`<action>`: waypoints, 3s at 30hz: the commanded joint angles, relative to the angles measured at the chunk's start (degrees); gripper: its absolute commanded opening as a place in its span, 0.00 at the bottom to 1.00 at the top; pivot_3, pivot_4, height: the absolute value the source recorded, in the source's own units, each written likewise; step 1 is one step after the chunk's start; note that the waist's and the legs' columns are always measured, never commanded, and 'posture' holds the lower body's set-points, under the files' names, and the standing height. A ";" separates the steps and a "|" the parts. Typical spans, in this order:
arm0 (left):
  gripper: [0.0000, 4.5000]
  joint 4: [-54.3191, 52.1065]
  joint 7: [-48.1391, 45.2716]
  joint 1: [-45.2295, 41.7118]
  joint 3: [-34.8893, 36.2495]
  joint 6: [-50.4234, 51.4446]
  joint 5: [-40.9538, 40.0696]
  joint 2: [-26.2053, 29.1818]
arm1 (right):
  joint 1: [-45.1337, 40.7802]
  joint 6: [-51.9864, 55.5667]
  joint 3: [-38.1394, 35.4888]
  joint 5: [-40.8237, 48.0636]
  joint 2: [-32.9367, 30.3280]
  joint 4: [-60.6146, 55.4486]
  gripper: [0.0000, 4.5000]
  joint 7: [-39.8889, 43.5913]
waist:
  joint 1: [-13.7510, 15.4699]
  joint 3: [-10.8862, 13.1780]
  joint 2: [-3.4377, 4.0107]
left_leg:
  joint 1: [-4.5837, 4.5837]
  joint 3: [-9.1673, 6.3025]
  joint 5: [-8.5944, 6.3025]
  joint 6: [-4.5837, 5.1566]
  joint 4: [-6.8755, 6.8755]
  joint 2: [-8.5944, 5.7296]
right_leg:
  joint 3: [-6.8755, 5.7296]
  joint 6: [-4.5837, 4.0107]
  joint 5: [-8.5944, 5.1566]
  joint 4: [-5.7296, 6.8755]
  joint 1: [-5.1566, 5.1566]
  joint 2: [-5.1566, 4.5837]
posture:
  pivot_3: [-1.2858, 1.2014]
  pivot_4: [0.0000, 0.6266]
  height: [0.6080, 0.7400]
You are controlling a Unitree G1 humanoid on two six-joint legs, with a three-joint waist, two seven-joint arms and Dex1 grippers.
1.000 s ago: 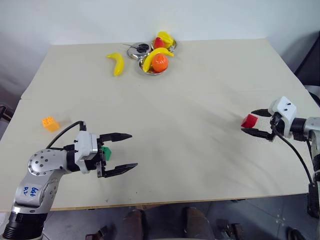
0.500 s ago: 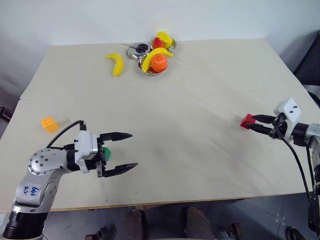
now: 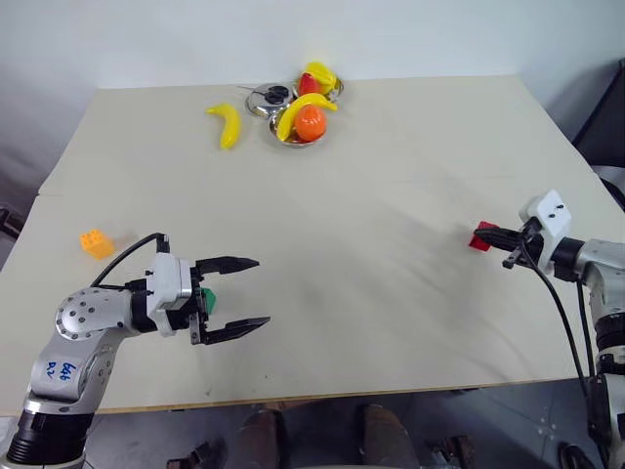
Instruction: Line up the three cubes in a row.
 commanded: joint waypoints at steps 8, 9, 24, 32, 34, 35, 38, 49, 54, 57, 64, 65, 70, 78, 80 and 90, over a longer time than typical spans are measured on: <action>1.00 -1.77 0.14 0.24 0.53 -0.20 0.17 0.33 | 5.55 8.44 0.07 2.03 -0.42 -8.50 0.00 1.96 | 0.15 -0.02 -0.03 | 0.01 -0.01 -0.01 0.01 0.03 0.00 | 0.00 0.00 0.00 0.02 0.03 0.00 | 0.52 0.24 1.00; 1.00 -1.71 0.14 0.23 0.51 -0.24 0.22 0.31 | 6.37 9.05 -0.16 2.30 -0.47 -9.71 0.00 1.85 | 0.16 -0.03 -0.05 | 0.01 -0.01 -0.01 0.01 0.04 0.00 | 0.00 0.00 0.00 0.02 0.03 0.00 | 0.52 0.24 1.00; 1.00 -1.17 -0.68 0.60 0.84 -0.63 0.04 0.46 | 22.28 19.70 -12.61 24.54 -1.47 -36.87 0.04 13.45 | 1.56 0.01 0.02 | 0.00 0.00 -0.03 0.01 -0.01 0.01 | 0.00 0.01 0.01 -0.01 -0.01 0.00 | 0.52 0.24 1.00; 1.00 -0.33 -1.35 0.34 1.58 -0.69 -0.15 0.62 | 18.13 10.58 -13.04 17.32 -11.72 -21.40 0.56 18.31 | 1.54 0.00 -0.02 | 0.00 0.03 -0.14 0.11 0.10 0.00 | 0.01 0.06 0.03 -0.26 0.05 -0.01 | 0.52 0.24 1.00; 1.00 -0.29 -1.55 -0.10 1.01 -0.64 -0.14 0.34 | 13.67 5.53 -10.53 13.99 -12.27 -14.40 0.70 19.39 | 1.39 0.00 -0.02 | 0.00 0.06 -0.14 0.11 0.07 0.00 | 0.02 0.05 0.03 -0.24 0.02 0.00 | 0.52 0.24 1.00; 1.00 -0.29 -1.61 -0.39 0.69 -0.52 -0.17 0.17 | 10.98 3.55 -8.89 12.08 -12.27 -10.83 0.78 19.88 | 1.14 0.00 -0.01 | 0.00 0.06 -0.14 0.10 0.05 0.00 | 0.02 0.05 0.03 -0.21 0.00 0.00 | 0.52 0.24 1.00; 1.00 -0.32 -1.75 -0.90 0.24 -0.27 -0.19 0.01 | 4.72 2.55 -4.47 8.03 -12.30 -2.62 0.99 22.18 | 0.75 0.02 0.01 | 0.03 0.16 -0.13 0.09 0.06 0.02 | 0.05 0.05 0.03 -0.16 -0.02 0.00 | 0.52 0.24 1.00; 1.00 -1.85 -1.91 0.36 1.63 0.96 -0.76 1.08 | -11.40 -8.22 5.03 -3.60 -6.36 18.63 1.00 23.89 | 0.00 0.03 0.04 | 0.01 0.19 -0.14 0.08 0.01 0.03 | 0.05 0.06 0.03 -0.16 -0.02 0.00 | 0.52 0.24 1.00; 1.00 -2.35 -1.71 0.33 1.73 1.31 -0.62 1.02 | -14.16 -8.93 6.52 -5.85 -4.57 21.42 1.00 23.76 | -0.09 0.03 0.04 | 0.01 0.19 -0.15 0.07 0.03 0.03 | 0.05 0.06 0.03 -0.16 -0.01 -0.01 | 0.52 0.24 1.00; 1.00 -2.36 -1.68 0.18 1.77 1.34 -0.51 1.02 | -15.63 -9.72 6.31 -6.31 -3.78 22.22 0.91 23.55 | -0.12 0.04 0.04 | 0.01 0.19 -0.15 0.06 0.04 0.04 | 0.05 0.06 0.03 -0.15 -0.01 0.00 | 0.52 0.24 1.00; 1.00 -2.30 -1.67 0.20 2.13 1.01 -0.30 1.15 | -16.23 -10.92 6.25 -7.84 -3.58 23.46 0.43 22.95 | -0.06 0.07 0.11 | 0.00 0.19 -0.17 0.05 0.02 0.03 | 0.05 0.06 0.03 -0.17 -0.02 0.00 | 0.52 0.24 1.00; 1.00 -2.26 -1.67 0.17 2.20 1.00 -0.31 1.18 | -16.36 -11.11 6.10 -7.80 -3.51 23.46 0.36 23.04 | -0.08 0.07 0.11 | 0.00 0.19 -0.17 0.04 0.03 0.03 | 0.05 0.06 0.03 -0.17 -0.01 0.00 | 0.52 0.24 1.00; 1.00 -2.22 -1.65 0.11 2.14 0.97 -0.23 1.14 | -17.62 -11.67 5.27 -6.85 -2.78 22.77 0.33 23.75 | -0.12 0.08 0.11 | 0.01 0.19 -0.17 0.04 0.03 0.04 | 0.05 0.06 0.03 -0.17 -0.02 0.00 | 0.52 0.24 1.00; 1.00 -0.71 -2.45 -0.32 1.20 0.12 0.23 0.66 | -21.35 -6.12 14.70 0.05 6.04 6.72 0.33 29.29 | -0.71 0.12 0.18 | 0.03 0.20 -0.16 0.02 0.02 0.11 | 0.05 0.06 0.03 -0.10 -0.05 0.05 | 0.52 0.24 1.00; 1.00 -0.52 -2.34 -0.86 0.56 0.18 0.31 0.32 | -20.75 -4.76 18.66 -0.41 8.06 3.84 0.33 29.29 | -0.41 0.12 0.18 | 0.02 0.19 -0.17 0.01 0.02 0.12 | 0.05 0.06 0.03 -0.09 -0.06 0.05 | 0.52 0.24 1.00; 1.00 -0.80 -1.49 -0.60 0.74 0.28 0.25 0.13 | -16.37 5.72 23.04 -1.97 12.01 -7.24 0.33 28.18 | 0.69 0.12 0.18 | -0.12 0.12 -0.23 0.04 0.13 0.07 | 0.04 0.06 0.03 -0.10 -0.12 0.05 | 0.52 0.24 1.00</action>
